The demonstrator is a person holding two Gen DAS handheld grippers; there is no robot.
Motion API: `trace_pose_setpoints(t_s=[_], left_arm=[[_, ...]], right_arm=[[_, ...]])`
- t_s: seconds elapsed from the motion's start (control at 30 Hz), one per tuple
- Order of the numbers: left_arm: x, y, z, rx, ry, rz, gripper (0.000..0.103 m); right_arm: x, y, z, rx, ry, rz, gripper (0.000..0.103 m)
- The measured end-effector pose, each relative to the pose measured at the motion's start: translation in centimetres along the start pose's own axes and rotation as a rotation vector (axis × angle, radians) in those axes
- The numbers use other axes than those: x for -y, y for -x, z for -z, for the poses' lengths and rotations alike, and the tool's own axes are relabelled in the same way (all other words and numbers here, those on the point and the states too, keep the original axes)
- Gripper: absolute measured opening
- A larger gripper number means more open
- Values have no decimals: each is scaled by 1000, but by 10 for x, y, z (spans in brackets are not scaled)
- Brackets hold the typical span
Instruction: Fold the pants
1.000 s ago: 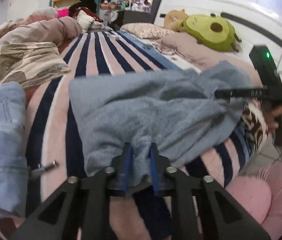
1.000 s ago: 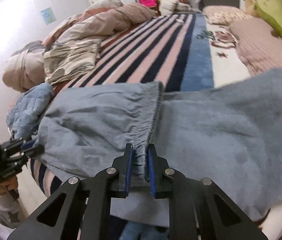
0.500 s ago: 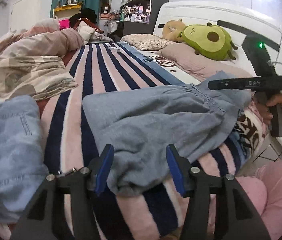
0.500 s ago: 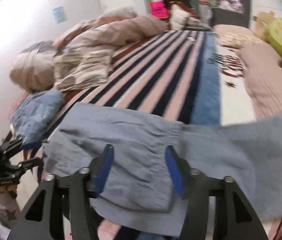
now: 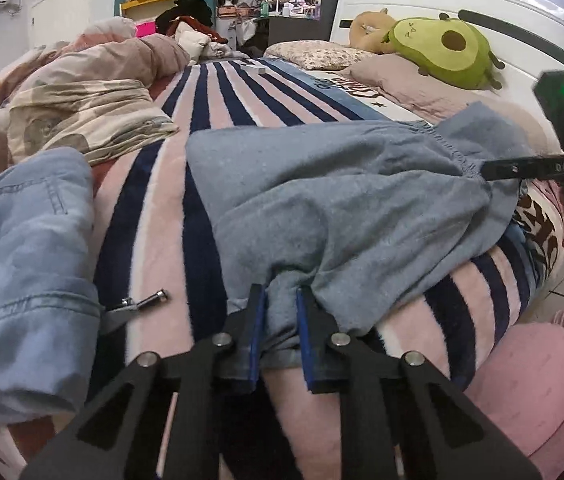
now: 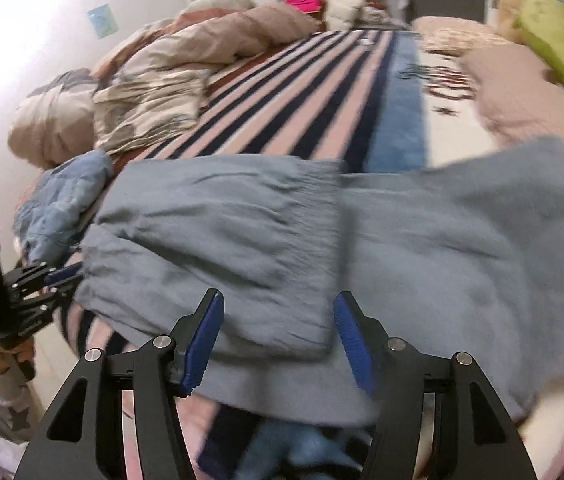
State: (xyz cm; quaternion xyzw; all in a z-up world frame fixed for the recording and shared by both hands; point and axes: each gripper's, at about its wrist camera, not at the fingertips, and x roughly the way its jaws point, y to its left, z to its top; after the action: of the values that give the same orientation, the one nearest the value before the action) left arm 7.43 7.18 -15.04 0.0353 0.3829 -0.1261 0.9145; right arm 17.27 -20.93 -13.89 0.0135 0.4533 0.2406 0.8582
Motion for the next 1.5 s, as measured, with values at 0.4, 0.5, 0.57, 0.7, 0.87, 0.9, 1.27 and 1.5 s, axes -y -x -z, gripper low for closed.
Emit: trace_pose_setpoints(t_s=[0.4, 0.5, 0.57, 0.7, 0.87, 0.9, 1.27, 1.5], left_arm=[[17, 36, -38, 108, 75, 51, 50], [25, 38, -48, 123, 91, 66, 51], [31, 38, -56, 129, 94, 65, 51], [45, 38, -65, 131, 110, 74, 51], [59, 34, -74, 119, 106, 55, 51], [61, 33, -75, 117, 101, 53, 51], [78, 23, -87, 105, 78, 58, 51], [82, 31, -88, 120, 53, 45, 51]], right_arm=[[108, 107, 56, 200, -290, 271, 86], [134, 110, 66, 206, -324, 299, 86], [150, 103, 69, 206, -353, 283, 86], [166, 88, 71, 205, -372, 193, 86], [182, 75, 67, 259, -416, 181, 86], [185, 78, 67, 273, -418, 191, 85], [185, 95, 64, 294, -268, 96, 11], [190, 97, 64, 239, -309, 61, 11]])
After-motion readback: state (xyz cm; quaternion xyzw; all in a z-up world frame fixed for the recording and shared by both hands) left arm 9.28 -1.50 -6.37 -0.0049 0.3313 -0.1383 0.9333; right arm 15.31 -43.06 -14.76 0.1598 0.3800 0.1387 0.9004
